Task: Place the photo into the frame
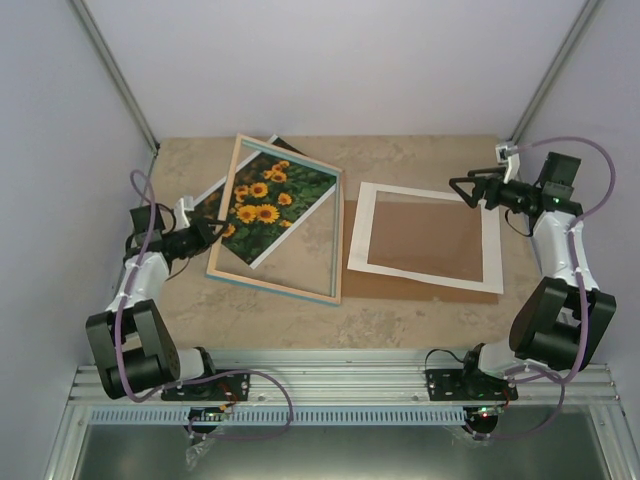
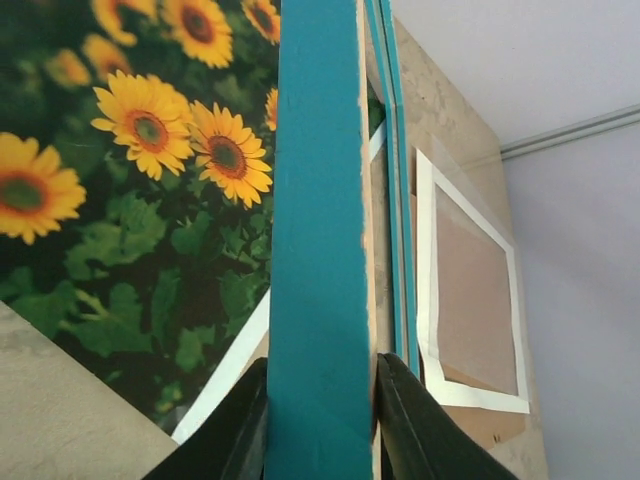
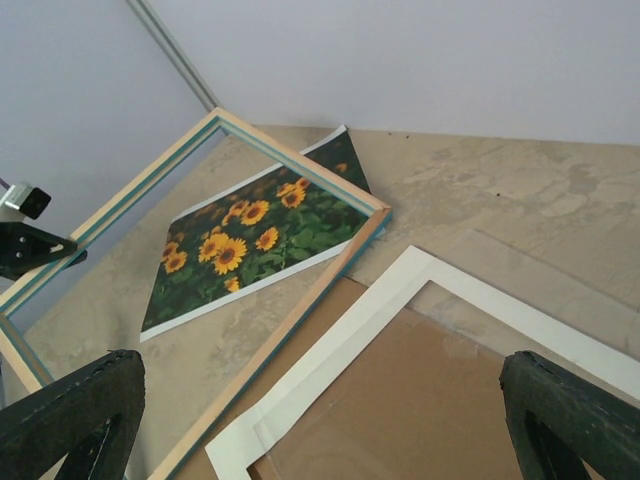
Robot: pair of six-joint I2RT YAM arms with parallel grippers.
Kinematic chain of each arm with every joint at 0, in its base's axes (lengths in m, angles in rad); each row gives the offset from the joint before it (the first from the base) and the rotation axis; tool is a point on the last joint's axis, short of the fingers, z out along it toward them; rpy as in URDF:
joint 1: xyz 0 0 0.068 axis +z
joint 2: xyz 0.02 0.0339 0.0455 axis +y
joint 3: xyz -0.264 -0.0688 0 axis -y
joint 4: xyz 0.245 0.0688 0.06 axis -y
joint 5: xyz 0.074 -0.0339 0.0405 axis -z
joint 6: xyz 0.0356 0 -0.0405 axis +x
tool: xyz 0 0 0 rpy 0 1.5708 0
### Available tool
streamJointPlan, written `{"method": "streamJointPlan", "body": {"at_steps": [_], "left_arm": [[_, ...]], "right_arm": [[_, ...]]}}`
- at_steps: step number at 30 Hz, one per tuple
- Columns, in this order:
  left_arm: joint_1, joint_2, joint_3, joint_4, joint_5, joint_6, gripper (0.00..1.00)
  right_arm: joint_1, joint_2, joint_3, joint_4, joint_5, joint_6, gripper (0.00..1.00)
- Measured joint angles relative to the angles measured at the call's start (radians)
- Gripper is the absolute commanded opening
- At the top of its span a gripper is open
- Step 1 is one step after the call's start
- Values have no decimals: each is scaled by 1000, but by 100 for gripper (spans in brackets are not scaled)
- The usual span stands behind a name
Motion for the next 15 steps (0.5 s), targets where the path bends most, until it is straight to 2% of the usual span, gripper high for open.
{"method": "streamJointPlan", "body": {"at_steps": [2,6,9,15], "left_arm": [[-1,9,-3,10,-9,6,44],[-6,40,-15,-8,-137,50,55],[-5,51,-32,-31,-222,69,71],[-7,50,-37,-36,-282,90,92]], "right_arm": [[0,0,-3,2,1,2,97],[0,0,-4,2,2,1,97],[0,0,-4,1,10,-3,97],[0,5,-4,-7,35,-14,97]]}}
